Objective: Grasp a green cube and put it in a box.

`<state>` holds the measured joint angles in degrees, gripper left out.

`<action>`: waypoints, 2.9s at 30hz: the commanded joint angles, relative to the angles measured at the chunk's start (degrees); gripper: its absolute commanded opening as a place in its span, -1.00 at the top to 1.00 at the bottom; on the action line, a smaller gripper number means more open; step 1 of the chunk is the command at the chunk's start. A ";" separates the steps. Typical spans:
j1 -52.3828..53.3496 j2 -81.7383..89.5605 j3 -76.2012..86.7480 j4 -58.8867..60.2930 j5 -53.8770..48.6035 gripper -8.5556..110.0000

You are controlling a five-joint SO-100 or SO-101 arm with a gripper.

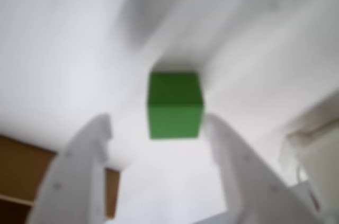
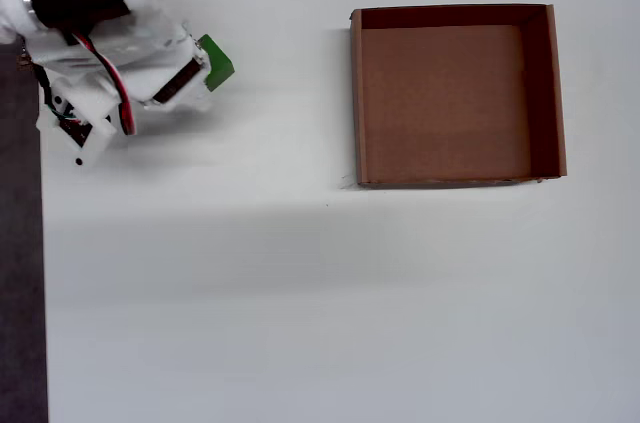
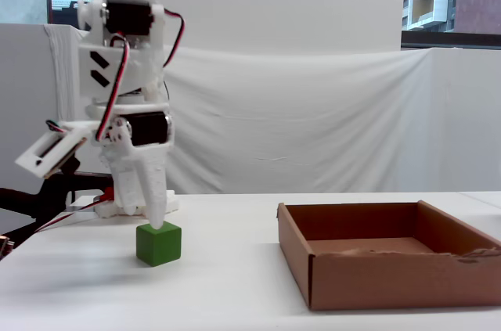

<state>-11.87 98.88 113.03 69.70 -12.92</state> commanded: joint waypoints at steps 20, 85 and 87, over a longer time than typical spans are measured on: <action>-2.11 2.99 6.33 -2.64 -0.53 0.45; -5.19 4.92 13.01 -6.77 0.18 0.58; -5.45 4.92 13.01 -6.68 0.18 0.59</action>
<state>-16.70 103.10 126.56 62.93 -12.83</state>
